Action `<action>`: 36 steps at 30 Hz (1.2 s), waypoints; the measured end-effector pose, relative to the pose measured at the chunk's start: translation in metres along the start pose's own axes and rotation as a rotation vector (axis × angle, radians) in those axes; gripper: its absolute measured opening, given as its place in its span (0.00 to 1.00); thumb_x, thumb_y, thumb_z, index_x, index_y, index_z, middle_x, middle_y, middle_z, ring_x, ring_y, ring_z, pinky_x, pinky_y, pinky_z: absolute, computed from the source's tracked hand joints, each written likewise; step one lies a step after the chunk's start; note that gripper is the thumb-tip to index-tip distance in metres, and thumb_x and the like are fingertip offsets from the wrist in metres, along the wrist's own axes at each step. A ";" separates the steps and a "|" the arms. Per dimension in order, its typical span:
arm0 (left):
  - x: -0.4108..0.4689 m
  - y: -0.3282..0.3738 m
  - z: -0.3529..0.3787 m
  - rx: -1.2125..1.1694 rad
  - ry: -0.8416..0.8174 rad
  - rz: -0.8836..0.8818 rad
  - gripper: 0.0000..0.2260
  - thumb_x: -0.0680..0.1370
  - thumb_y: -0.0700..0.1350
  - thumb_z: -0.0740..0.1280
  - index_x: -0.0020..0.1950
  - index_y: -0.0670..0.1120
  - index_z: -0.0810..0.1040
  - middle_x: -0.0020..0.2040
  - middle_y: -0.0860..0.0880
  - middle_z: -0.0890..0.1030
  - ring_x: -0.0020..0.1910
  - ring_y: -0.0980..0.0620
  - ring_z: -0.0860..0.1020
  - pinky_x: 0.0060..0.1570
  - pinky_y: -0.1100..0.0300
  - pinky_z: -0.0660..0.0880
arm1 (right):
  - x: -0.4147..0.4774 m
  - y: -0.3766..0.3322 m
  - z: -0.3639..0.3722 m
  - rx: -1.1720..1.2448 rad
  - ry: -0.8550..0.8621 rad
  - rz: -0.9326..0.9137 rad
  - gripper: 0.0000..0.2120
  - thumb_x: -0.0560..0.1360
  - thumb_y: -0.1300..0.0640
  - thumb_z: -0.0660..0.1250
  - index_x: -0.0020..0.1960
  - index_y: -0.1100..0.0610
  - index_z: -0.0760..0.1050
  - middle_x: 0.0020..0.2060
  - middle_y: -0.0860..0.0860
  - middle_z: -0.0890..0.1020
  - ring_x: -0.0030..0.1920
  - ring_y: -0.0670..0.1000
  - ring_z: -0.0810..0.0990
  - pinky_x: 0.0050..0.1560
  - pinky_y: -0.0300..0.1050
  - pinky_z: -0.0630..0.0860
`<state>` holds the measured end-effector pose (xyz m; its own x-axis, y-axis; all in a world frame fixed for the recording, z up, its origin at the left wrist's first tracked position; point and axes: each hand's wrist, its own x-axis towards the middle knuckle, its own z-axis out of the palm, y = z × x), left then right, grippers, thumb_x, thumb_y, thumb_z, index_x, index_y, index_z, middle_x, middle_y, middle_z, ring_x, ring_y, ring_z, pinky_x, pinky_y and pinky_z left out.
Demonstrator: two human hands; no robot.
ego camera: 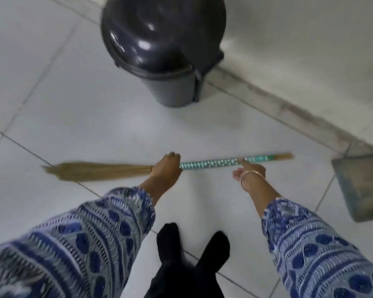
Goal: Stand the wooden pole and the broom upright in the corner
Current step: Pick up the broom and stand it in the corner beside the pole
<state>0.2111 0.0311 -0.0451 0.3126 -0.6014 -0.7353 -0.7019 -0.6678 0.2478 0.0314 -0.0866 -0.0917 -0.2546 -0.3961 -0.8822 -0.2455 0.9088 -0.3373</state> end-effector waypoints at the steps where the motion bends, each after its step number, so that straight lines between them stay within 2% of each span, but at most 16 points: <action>1: 0.022 0.001 0.016 0.023 -0.010 0.020 0.16 0.78 0.42 0.62 0.64 0.39 0.69 0.64 0.40 0.72 0.63 0.41 0.71 0.61 0.46 0.71 | 0.024 0.008 0.011 0.031 0.007 0.028 0.11 0.73 0.59 0.68 0.43 0.67 0.70 0.31 0.58 0.74 0.28 0.54 0.74 0.47 0.53 0.79; 2: 0.040 0.001 0.030 0.048 -0.019 0.037 0.16 0.78 0.42 0.62 0.64 0.39 0.68 0.64 0.40 0.72 0.63 0.41 0.71 0.60 0.46 0.71 | 0.042 0.014 0.018 0.038 0.009 0.044 0.14 0.72 0.56 0.69 0.51 0.66 0.71 0.35 0.59 0.76 0.32 0.56 0.76 0.49 0.53 0.79; 4: 0.073 -0.001 0.061 0.094 -0.027 0.065 0.16 0.77 0.42 0.63 0.63 0.39 0.68 0.63 0.40 0.73 0.62 0.41 0.72 0.58 0.46 0.72 | 0.085 0.028 0.032 0.007 0.024 0.048 0.25 0.72 0.52 0.69 0.64 0.63 0.69 0.52 0.60 0.80 0.49 0.59 0.81 0.57 0.54 0.78; 5: 0.085 -0.002 0.071 0.113 -0.020 0.079 0.16 0.77 0.43 0.64 0.63 0.39 0.69 0.62 0.40 0.73 0.61 0.41 0.72 0.57 0.46 0.73 | 0.098 0.030 0.037 0.006 0.006 0.028 0.27 0.73 0.50 0.67 0.67 0.62 0.67 0.61 0.59 0.77 0.58 0.59 0.79 0.61 0.54 0.77; 7: 0.102 -0.007 0.094 0.148 -0.002 0.107 0.17 0.76 0.43 0.66 0.62 0.39 0.69 0.61 0.40 0.73 0.61 0.40 0.72 0.57 0.46 0.73 | 0.124 0.041 0.044 0.042 -0.058 -0.013 0.29 0.75 0.46 0.62 0.70 0.61 0.64 0.68 0.59 0.72 0.65 0.59 0.75 0.64 0.54 0.75; 10: 0.116 -0.011 0.112 0.185 0.073 0.140 0.18 0.75 0.41 0.66 0.63 0.40 0.69 0.61 0.41 0.72 0.62 0.41 0.70 0.55 0.46 0.74 | 0.142 0.047 0.049 0.057 -0.041 -0.049 0.29 0.74 0.47 0.63 0.69 0.62 0.64 0.66 0.61 0.73 0.63 0.62 0.76 0.62 0.57 0.76; 14: 0.115 -0.016 0.111 0.260 0.079 0.191 0.16 0.75 0.38 0.65 0.62 0.41 0.69 0.61 0.41 0.72 0.63 0.41 0.69 0.52 0.47 0.74 | 0.138 0.040 0.051 0.098 0.192 0.007 0.24 0.69 0.58 0.70 0.61 0.65 0.71 0.59 0.62 0.79 0.54 0.63 0.81 0.53 0.59 0.80; 21: 0.064 0.010 0.059 0.292 0.078 0.202 0.12 0.77 0.38 0.63 0.59 0.38 0.71 0.60 0.41 0.70 0.61 0.43 0.69 0.49 0.51 0.76 | 0.069 0.003 0.027 0.162 0.216 -0.071 0.25 0.70 0.59 0.68 0.65 0.62 0.67 0.60 0.62 0.77 0.55 0.65 0.80 0.54 0.62 0.79; 23: 0.040 0.026 0.031 0.273 0.076 0.213 0.12 0.77 0.38 0.64 0.60 0.38 0.71 0.60 0.41 0.70 0.61 0.43 0.69 0.50 0.51 0.76 | 0.033 -0.022 0.013 0.167 0.168 -0.093 0.25 0.70 0.59 0.67 0.65 0.62 0.66 0.62 0.63 0.76 0.57 0.65 0.79 0.55 0.62 0.78; 26: -0.009 0.062 -0.032 0.240 0.103 0.241 0.13 0.76 0.39 0.64 0.60 0.39 0.71 0.61 0.41 0.70 0.61 0.42 0.68 0.51 0.49 0.75 | -0.045 -0.079 -0.021 0.176 0.161 -0.158 0.24 0.70 0.59 0.68 0.63 0.62 0.66 0.59 0.65 0.78 0.54 0.67 0.80 0.52 0.65 0.78; 30: -0.084 0.117 -0.114 0.183 0.183 0.287 0.14 0.75 0.40 0.65 0.60 0.40 0.71 0.60 0.40 0.71 0.61 0.41 0.69 0.52 0.45 0.75 | -0.167 -0.158 -0.076 0.203 0.122 -0.334 0.21 0.72 0.62 0.66 0.63 0.62 0.66 0.55 0.61 0.78 0.51 0.63 0.81 0.47 0.66 0.80; 36: -0.231 0.215 -0.219 0.080 0.278 0.418 0.15 0.74 0.39 0.67 0.60 0.40 0.72 0.58 0.40 0.73 0.58 0.39 0.72 0.53 0.46 0.74 | -0.367 -0.232 -0.192 0.217 0.215 -0.604 0.17 0.73 0.61 0.65 0.60 0.62 0.67 0.56 0.61 0.80 0.52 0.62 0.81 0.52 0.63 0.79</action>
<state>0.1279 -0.0693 0.3163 0.1455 -0.9114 -0.3850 -0.8468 -0.3160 0.4280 0.0018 -0.1773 0.3734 -0.3176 -0.8398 -0.4404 -0.2155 0.5162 -0.8289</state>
